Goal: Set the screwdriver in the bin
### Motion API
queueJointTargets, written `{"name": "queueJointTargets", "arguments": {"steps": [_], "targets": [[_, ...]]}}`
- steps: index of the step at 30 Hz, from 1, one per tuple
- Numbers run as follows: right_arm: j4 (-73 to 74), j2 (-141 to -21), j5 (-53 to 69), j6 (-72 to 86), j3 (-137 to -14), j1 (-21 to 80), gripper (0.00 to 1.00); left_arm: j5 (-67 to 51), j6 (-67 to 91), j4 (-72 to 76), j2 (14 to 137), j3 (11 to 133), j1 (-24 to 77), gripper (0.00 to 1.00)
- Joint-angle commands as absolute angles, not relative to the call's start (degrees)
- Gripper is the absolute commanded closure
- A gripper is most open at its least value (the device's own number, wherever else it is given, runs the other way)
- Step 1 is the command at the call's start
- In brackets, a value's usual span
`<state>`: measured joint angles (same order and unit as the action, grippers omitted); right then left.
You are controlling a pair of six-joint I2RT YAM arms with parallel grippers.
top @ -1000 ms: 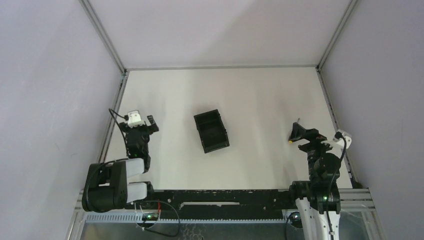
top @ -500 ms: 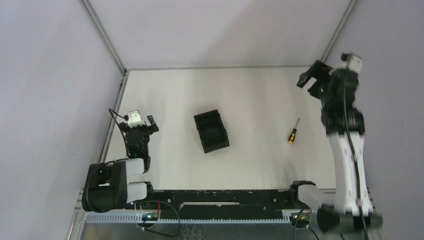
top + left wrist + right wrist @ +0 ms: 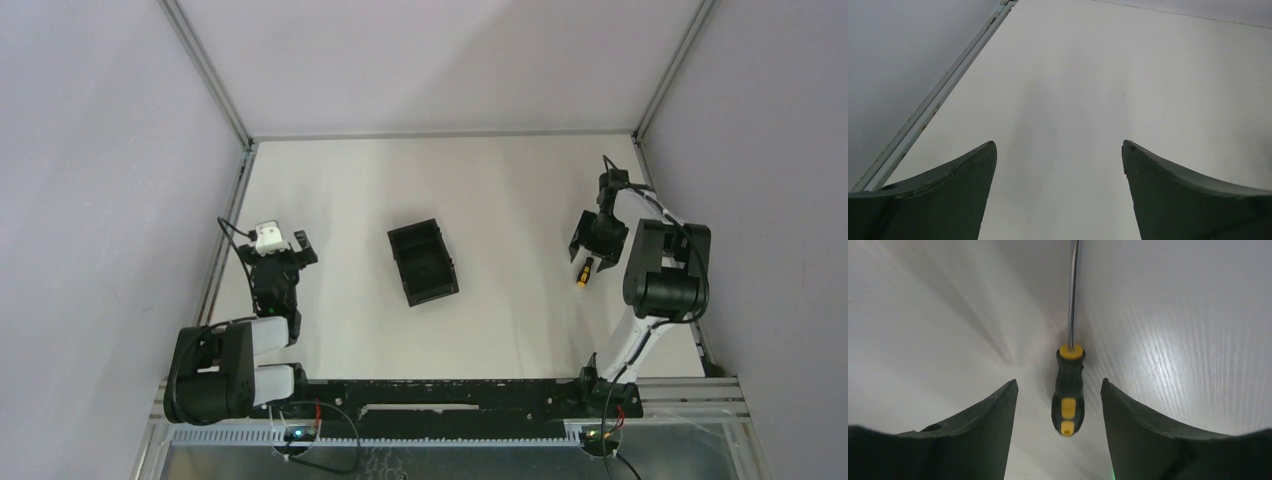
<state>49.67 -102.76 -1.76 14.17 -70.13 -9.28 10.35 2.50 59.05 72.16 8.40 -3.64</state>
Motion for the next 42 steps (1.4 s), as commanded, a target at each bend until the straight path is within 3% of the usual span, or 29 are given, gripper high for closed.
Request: {"name": "queueJointTargets", "arguments": {"steps": [1,3,5,7,8,20,27,33,37,42], "targets": [[45.85,-106.45,-1.69,12.66,-68.99,-9.31,0.36,10.52,1.53,60.91,72.16,10.92,-3.35,0.00],[44.48,-107.74,-2.37,12.23,-68.33,-9.33,0.48,10.55,1.58,60.91,72.14,10.97,-3.33,0.00],[43.79,-109.15,-2.54,10.90,-68.30,-9.32,0.67,10.53,1.55,60.91,72.16,10.97,-3.34,0.00],[44.61,-110.48,-3.18,10.02,-69.20,-9.32,0.94,10.55,1.53,60.91,72.12,10.94,-3.30,0.00],[45.36,-110.85,-3.90,9.73,-69.81,-9.32,1.00,10.55,1.52,60.91,72.16,10.97,-3.33,0.00],[76.87,-103.20,-10.75,8.56,-96.16,-5.65,1.00,10.53,1.52,60.91,72.16,10.90,-3.38,0.00],[83.02,-102.83,-11.19,12.31,-104.40,-0.78,1.00,10.55,1.50,60.90,72.10,10.90,-3.34,0.00],[80.03,-103.78,-10.24,15.91,-106.92,17.05,1.00,10.53,1.52,60.84,72.10,10.90,-3.34,0.00],[77.15,-108.94,-7.74,15.65,-114.86,33.49,1.00,10.57,1.53,60.91,72.11,10.90,-3.34,0.00],[75.47,-116.58,-9.79,9.15,-125.16,47.16,1.00,10.56,1.53,60.91,72.08,10.92,-3.36,0.00]]}}
